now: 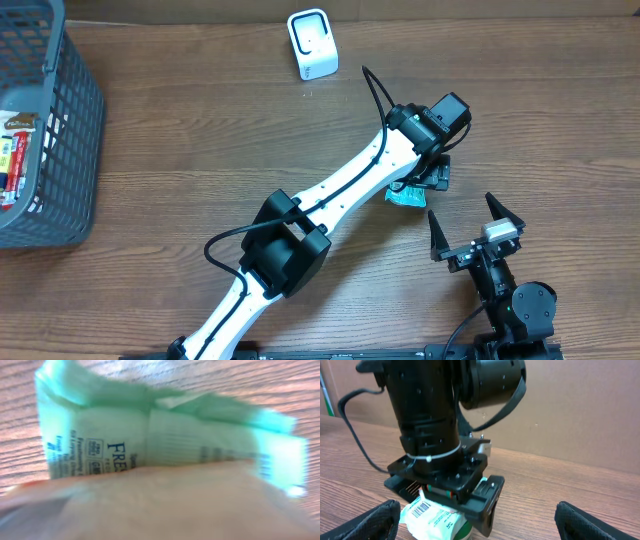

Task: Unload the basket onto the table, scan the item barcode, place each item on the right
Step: 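Carry the packages out and lower them onto the table center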

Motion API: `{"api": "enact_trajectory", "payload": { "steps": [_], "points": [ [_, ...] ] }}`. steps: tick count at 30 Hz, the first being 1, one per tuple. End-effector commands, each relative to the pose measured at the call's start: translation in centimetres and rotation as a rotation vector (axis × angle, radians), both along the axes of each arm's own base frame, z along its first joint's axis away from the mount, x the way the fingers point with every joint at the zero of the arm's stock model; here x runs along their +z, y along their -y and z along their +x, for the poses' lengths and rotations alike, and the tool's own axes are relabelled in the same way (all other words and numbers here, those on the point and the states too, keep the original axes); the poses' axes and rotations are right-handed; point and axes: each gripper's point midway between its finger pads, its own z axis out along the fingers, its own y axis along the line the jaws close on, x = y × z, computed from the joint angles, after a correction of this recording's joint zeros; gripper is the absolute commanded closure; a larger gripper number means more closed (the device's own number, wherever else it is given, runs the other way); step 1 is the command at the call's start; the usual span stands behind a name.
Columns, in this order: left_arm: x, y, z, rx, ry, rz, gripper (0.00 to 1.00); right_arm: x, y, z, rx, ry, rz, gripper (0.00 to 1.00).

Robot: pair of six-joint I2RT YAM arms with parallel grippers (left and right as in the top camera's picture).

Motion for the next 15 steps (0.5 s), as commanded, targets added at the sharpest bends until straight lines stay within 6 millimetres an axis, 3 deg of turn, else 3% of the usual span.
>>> {"api": "enact_trajectory", "payload": {
  "steps": [1,8,11,15],
  "points": [
    [5.2,0.5,0.8,-0.033,0.106,-0.052,0.0,-0.3,-0.2,0.0,0.01,0.0,0.0,0.0],
    [11.3,-0.5,1.1,-0.015,0.216,-0.107,0.0,-0.3,-0.2,0.0,0.01,0.0,0.0,0.0],
    [12.2,-1.0,1.0,-0.01,0.232,-0.102,0.0,-0.3,-0.2,0.0,0.01,0.0,0.0,0.0],
    [11.6,-1.4,0.1,-0.033,0.187,-0.081,0.04,-0.3,-0.2,0.0,0.01,0.0,0.0,0.0]
  ]
}}
